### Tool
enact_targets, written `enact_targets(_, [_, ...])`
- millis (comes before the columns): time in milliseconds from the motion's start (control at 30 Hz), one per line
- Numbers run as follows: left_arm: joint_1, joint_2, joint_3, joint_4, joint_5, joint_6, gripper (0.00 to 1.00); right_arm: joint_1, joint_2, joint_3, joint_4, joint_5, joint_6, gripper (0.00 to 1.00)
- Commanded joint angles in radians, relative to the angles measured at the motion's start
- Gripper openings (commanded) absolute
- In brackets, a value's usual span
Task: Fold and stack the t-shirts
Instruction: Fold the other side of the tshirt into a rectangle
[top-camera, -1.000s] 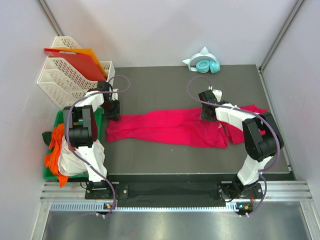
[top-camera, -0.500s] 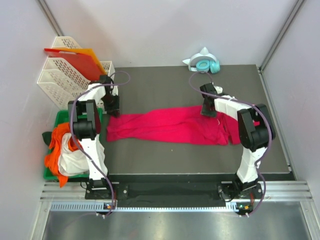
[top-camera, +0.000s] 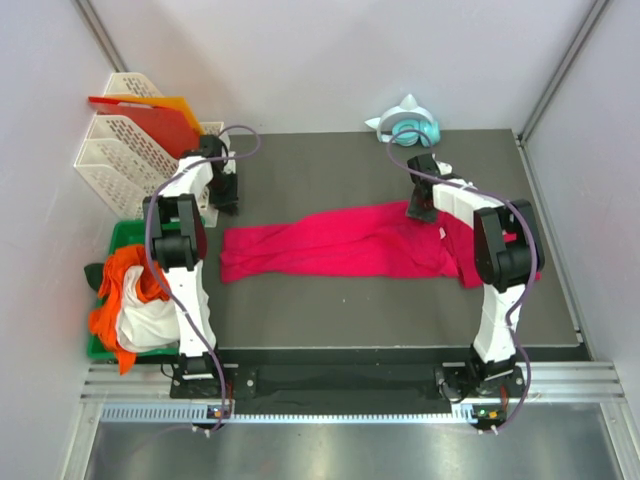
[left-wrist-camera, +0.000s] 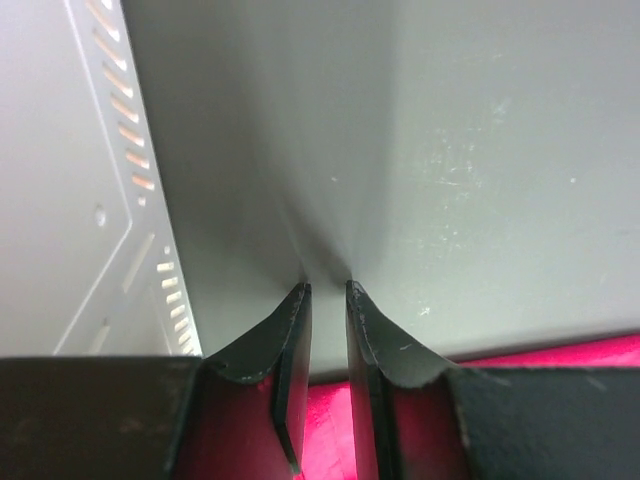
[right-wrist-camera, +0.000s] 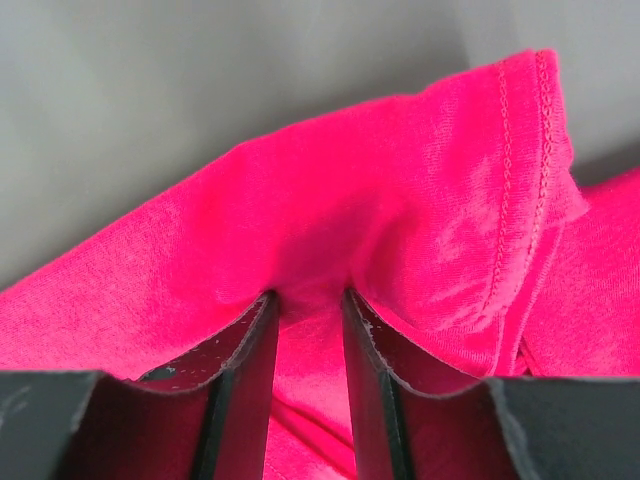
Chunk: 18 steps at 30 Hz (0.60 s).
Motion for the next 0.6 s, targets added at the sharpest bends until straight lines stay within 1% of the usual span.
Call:
enact_targets(0, [0.005, -0.118, -0.072, 0.053, 0.074, 0.01, 0.26, -0.015, -0.038, 0.013, 0.059, 0.033, -0.028, 0.33])
enact_targets(67, [0.005, -0.179, -0.148, 0.086, 0.116, 0.004, 0.26, -0.003, -0.07, 0.018, 0.062, 0.033, -0.037, 0.34])
enact_targets(100, [0.002, -0.234, -0.173, 0.1, 0.129, 0.004, 0.27, 0.003, -0.078, 0.03, 0.057, 0.033, -0.04, 0.34])
enact_targets(200, [-0.004, -0.303, -0.242, 0.125, 0.14, 0.006, 0.27, 0.026, -0.111, 0.048, 0.04, 0.066, -0.062, 0.34])
enact_targets(400, [-0.008, -0.392, -0.316, 0.133, 0.153, 0.007, 0.27, 0.069, -0.208, 0.077, -0.002, 0.074, -0.085, 0.36])
enact_targets(533, [-0.022, -0.445, -0.38, 0.128, 0.23, 0.013, 0.27, 0.095, -0.263, 0.028, -0.019, 0.041, -0.093, 0.36])
enact_targets(567, [-0.03, -0.448, -0.402, 0.122, 0.229, 0.041, 0.27, 0.1, -0.286, 0.009, -0.019, 0.034, -0.088, 0.37])
